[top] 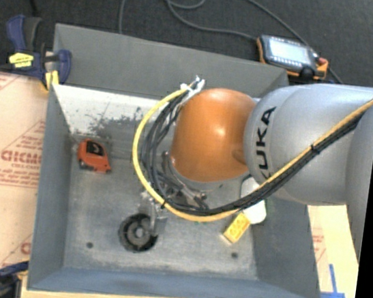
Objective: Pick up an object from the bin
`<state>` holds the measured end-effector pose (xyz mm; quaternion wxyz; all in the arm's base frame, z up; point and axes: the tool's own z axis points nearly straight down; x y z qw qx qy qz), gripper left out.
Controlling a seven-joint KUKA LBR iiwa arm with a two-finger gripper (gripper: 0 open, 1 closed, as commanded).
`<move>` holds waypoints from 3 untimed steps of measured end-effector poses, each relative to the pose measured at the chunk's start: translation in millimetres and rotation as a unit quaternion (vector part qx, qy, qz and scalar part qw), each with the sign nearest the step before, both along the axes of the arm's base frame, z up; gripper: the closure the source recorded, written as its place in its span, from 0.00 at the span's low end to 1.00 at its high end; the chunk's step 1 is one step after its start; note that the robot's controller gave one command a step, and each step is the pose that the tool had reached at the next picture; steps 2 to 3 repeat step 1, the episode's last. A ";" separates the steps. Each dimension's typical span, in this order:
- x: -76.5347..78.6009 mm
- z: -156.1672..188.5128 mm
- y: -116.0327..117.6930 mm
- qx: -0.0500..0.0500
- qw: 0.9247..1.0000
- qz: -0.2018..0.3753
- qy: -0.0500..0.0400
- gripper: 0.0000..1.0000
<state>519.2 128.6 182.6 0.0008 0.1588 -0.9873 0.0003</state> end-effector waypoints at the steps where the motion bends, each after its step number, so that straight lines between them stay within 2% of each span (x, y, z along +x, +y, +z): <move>1: 26.2 26.7 -2.9 0.001 1.000 0.022 -0.004 1.00; 3: 26.2 26.7 -2.9 0.001 1.000 0.022 -0.004 1.00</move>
Offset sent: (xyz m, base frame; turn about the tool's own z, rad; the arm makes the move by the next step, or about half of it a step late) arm -0.0425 -0.0007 0.1097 -0.0548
